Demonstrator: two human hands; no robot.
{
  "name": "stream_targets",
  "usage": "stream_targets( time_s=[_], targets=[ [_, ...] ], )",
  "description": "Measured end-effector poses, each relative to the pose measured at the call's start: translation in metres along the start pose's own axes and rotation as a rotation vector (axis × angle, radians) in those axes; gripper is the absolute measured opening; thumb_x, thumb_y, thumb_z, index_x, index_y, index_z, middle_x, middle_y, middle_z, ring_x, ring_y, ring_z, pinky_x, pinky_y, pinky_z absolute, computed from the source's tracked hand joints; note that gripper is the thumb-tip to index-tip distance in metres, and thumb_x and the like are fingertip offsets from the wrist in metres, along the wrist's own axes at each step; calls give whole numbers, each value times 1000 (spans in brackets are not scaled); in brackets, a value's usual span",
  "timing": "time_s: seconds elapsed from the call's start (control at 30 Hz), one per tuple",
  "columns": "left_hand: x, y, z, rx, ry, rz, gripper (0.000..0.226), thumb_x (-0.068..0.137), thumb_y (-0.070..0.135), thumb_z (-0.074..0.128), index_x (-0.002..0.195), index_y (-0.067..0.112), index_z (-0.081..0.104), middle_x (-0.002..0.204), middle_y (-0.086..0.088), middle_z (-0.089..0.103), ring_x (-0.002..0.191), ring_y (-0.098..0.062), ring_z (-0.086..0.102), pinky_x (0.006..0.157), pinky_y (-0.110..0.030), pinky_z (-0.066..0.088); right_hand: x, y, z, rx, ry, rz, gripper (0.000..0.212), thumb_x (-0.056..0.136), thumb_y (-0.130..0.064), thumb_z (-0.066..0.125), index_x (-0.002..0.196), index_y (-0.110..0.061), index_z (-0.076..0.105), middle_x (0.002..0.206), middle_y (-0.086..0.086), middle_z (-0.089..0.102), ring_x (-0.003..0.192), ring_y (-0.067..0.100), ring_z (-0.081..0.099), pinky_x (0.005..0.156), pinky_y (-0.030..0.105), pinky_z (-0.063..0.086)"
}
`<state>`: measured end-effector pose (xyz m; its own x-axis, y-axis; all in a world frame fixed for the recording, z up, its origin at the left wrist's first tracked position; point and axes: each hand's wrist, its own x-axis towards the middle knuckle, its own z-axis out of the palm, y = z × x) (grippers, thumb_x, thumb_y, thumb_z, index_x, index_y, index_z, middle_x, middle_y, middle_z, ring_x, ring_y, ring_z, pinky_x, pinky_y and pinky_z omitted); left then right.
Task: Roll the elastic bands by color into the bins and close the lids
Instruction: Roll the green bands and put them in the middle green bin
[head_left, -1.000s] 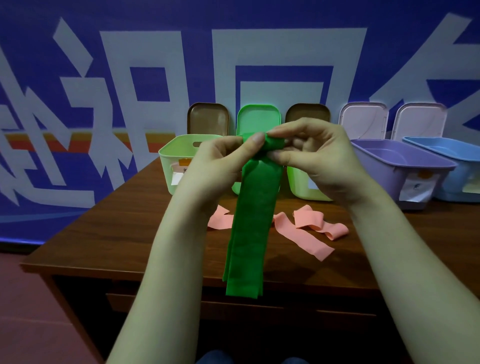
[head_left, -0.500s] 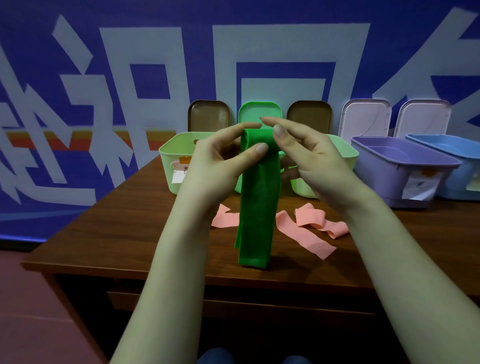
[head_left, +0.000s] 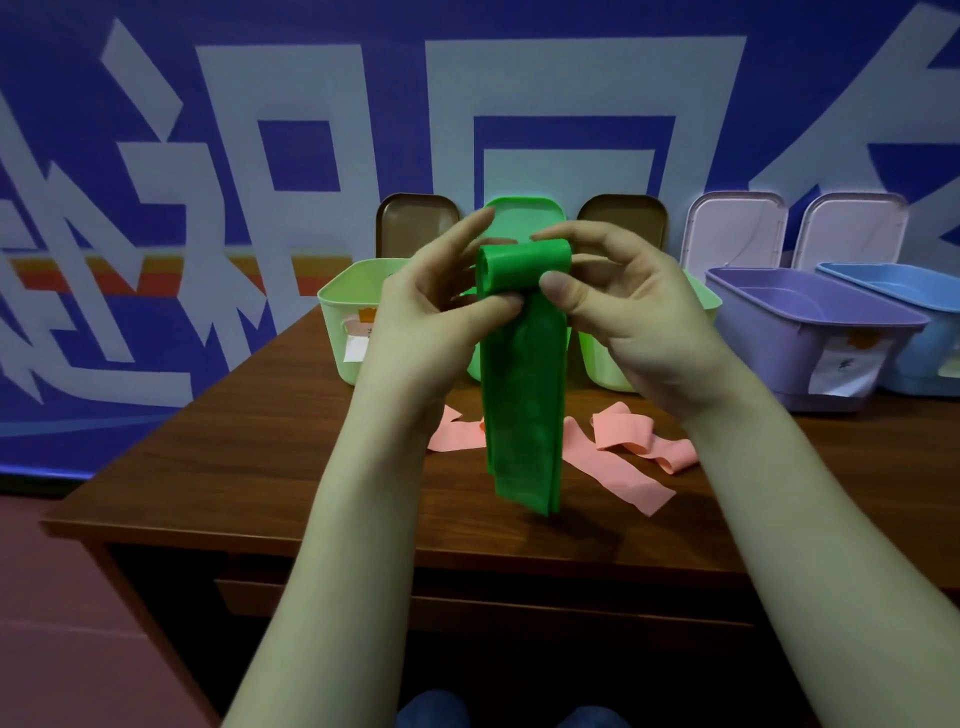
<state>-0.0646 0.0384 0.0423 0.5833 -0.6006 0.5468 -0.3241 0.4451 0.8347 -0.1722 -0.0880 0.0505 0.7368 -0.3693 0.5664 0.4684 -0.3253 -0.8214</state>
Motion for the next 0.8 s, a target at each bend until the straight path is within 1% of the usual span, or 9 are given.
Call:
stream_targets(
  time_s=[0.07, 0.17, 0.27, 0.37, 0.5, 0.57, 0.67, 0.73, 0.8],
  targets=[
    [-1, 1, 4, -11, -1, -18, 52, 86, -1, 64, 131, 23, 54, 115, 5, 65, 103, -3, 64, 73, -13, 52, 1, 0, 2, 57, 19, -16, 32, 78, -18, 63, 110, -19, 60, 108, 10, 67, 109, 26, 63, 88, 34, 55],
    [-2, -1, 11, -25, -23, -50, 43, 93, 7, 56, 133, 22, 52, 110, 9, 66, 94, 4, 65, 67, -9, 50, 1, 1, 6, 71, 64, -38, 30, 79, -17, 62, 108, -21, 59, 108, 8, 67, 110, 25, 62, 89, 35, 55],
    [-2, -2, 16, 9, -52, -75, 42, 98, 10, 48, 137, 26, 46, 116, 6, 62, 99, -1, 63, 71, -13, 53, 2, 3, 11, 61, 85, -57, 26, 86, -5, 59, 106, -23, 59, 104, 4, 67, 107, 20, 64, 89, 32, 54],
    [-2, 2, 18, -13, -73, -94, 42, 98, 7, 42, 136, 25, 46, 107, 6, 63, 90, 1, 64, 73, -17, 55, 3, 1, 12, -14, 85, -104, 29, 88, 1, 59, 107, -20, 58, 106, 4, 67, 103, 15, 65, 87, 28, 53],
    [-1, 7, 10, -21, -55, -132, 36, 95, 14, 51, 129, 21, 55, 109, 2, 65, 98, -7, 65, 80, -21, 55, 1, -1, 6, -119, 74, -150, 29, 87, 2, 60, 109, -18, 58, 113, 8, 64, 105, 16, 65, 86, 25, 53],
    [-1, 9, 7, 15, -77, -143, 34, 92, 26, 57, 126, 24, 58, 110, 2, 65, 98, -8, 65, 78, -22, 56, 0, -1, 4, -136, 72, -169, 29, 87, 2, 60, 109, -17, 59, 115, 9, 63, 108, 16, 64, 86, 24, 53],
    [-2, 10, 8, 4, -47, -178, 38, 90, 40, 58, 126, 27, 58, 110, 5, 66, 101, -11, 65, 73, -23, 57, -1, 0, 1, -90, 47, -176, 30, 84, 4, 62, 106, -16, 59, 116, 14, 62, 111, 20, 62, 89, 27, 53],
    [-1, 9, 9, 13, -5, -170, 37, 89, 43, 58, 123, 29, 61, 105, 8, 68, 97, -8, 67, 70, -21, 56, -1, 1, 0, -71, 29, -160, 32, 82, 6, 63, 104, -17, 59, 116, 15, 61, 111, 23, 62, 92, 32, 53],
    [0, 9, 9, 46, 14, -151, 30, 89, 41, 58, 118, 31, 62, 99, 11, 69, 90, -2, 67, 68, -18, 56, -2, 2, -1, -70, 20, -136, 34, 80, 7, 64, 101, -19, 59, 114, 11, 62, 111, 23, 63, 94, 36, 52]
  ],
)
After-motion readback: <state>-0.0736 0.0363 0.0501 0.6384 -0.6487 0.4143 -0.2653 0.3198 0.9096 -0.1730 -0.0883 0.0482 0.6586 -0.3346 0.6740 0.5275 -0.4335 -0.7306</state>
